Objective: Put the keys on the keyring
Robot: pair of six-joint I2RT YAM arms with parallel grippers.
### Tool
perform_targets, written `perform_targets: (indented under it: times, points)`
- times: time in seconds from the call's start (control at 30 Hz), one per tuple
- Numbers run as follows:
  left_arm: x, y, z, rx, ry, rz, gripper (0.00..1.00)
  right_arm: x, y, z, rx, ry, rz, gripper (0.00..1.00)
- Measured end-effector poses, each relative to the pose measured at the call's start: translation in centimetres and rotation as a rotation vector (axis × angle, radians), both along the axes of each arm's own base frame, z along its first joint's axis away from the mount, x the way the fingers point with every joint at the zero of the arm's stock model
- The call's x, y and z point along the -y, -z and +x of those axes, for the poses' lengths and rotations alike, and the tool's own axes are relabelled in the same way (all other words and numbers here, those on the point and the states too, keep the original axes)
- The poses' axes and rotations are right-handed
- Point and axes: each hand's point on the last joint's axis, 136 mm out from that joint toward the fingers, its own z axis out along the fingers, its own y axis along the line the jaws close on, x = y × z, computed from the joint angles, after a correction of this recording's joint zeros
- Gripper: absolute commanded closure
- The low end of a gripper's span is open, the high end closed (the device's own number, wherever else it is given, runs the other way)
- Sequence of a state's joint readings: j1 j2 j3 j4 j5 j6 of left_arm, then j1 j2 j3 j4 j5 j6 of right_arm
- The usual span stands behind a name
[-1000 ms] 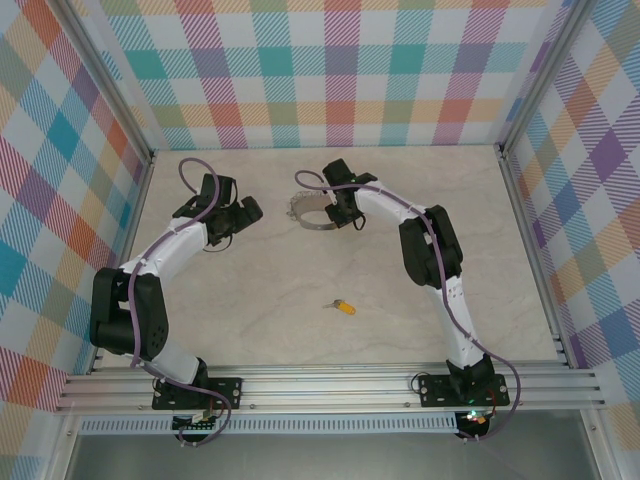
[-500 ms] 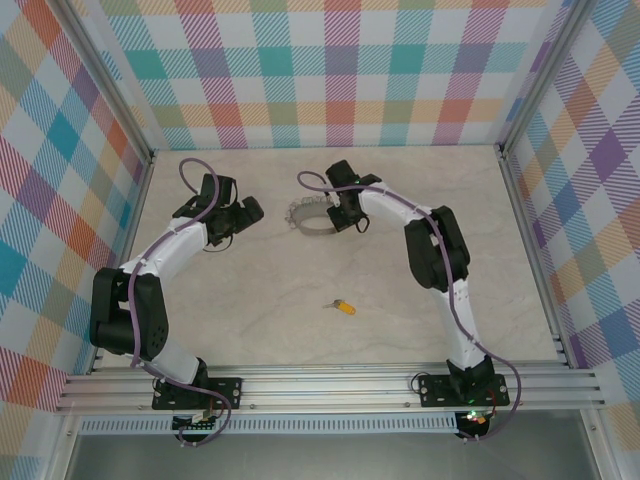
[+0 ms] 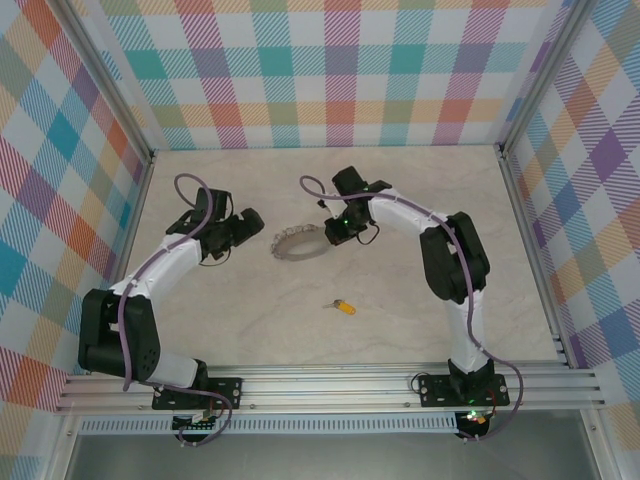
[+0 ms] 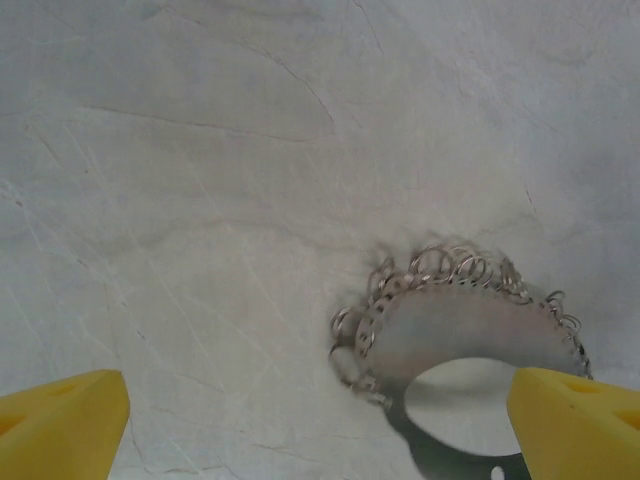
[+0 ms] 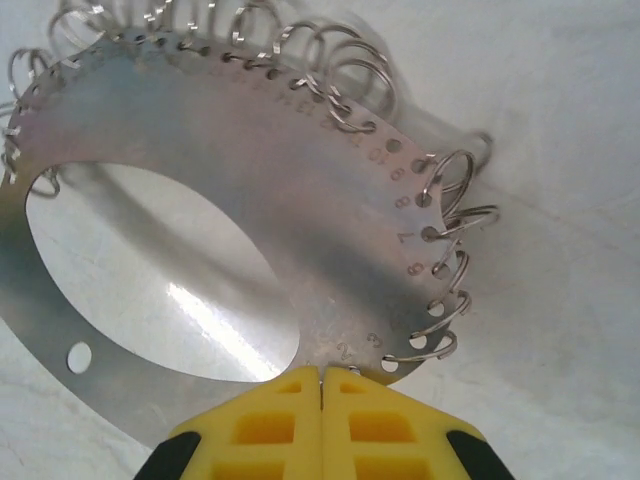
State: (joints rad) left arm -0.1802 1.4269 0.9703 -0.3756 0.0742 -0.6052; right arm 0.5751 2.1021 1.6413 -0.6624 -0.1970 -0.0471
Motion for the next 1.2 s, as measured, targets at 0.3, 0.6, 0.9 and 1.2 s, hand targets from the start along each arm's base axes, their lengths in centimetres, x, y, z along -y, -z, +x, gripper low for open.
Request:
perform_targets:
  times: [0.3,0.6,0.9,1.2]
  points:
    - [0.2,-0.2,-0.3,0.012,-0.004,-0.024,0.03,-1.2,2.5,0.2,-0.026,-0.040,-0.087,0.99]
    - [0.4,0.0,-0.5,0.009,-0.004,-0.040,0.03,-0.9,3.5,0.1,-0.036,-0.046,-0.151,0.49]
    - [0.9,-1.4,-0.6,0.052,0.014,-0.071,0.03,1.0,-0.8,-0.7,0.037,0.013,-0.156,0.48]
    - [1.2,-1.5,-0.7,0.053,0.027,-0.085,0.03,2.6,-0.3,-3.6,0.010,0.107,-0.099,0.60]
